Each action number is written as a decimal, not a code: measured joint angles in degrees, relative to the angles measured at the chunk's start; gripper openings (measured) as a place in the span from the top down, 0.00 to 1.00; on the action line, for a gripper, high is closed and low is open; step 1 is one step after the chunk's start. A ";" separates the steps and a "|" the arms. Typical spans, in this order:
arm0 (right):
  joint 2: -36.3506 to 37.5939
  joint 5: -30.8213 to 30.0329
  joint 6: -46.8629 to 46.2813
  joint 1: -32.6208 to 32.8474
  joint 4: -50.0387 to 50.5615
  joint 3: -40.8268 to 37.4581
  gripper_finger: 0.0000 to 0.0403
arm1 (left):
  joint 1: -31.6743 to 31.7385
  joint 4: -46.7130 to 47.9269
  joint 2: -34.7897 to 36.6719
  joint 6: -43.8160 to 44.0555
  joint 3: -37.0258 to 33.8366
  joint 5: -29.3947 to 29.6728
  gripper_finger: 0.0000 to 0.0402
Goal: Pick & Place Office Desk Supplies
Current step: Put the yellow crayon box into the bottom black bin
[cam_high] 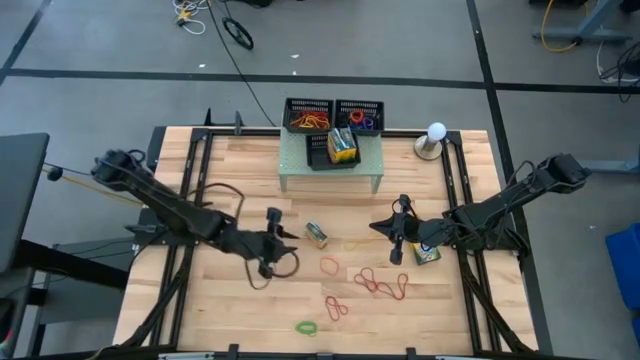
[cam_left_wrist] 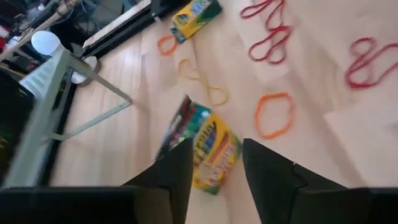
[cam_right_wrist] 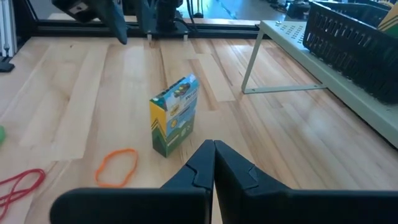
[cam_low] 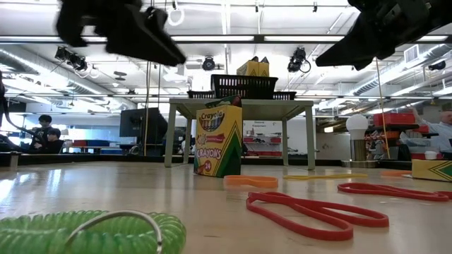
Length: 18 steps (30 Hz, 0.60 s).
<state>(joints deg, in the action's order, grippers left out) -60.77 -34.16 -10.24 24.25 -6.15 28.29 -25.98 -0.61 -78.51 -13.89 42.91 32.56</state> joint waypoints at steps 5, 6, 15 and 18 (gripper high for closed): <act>0.00 -0.01 -1.64 0.00 -0.71 0.00 0.97 | 0.64 -18.15 6.84 2.32 -13.77 -3.39 0.72; 0.00 -0.03 -1.77 -0.13 -1.16 -0.03 0.97 | 0.99 -23.27 7.84 2.59 -16.96 -4.57 0.74; -8.44 8.04 -7.56 -3.96 -8.29 5.81 0.97 | 10.44 -70.01 9.91 5.51 -41.76 -16.22 0.82; -13.44 6.54 -12.37 -5.21 2.41 13.89 0.97 | 14.11 -71.54 9.63 6.45 -42.33 -18.57 0.85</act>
<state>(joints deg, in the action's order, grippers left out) -74.21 -27.62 -22.60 19.04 -3.74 42.19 -11.87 -72.15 -68.87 -7.44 0.58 13.99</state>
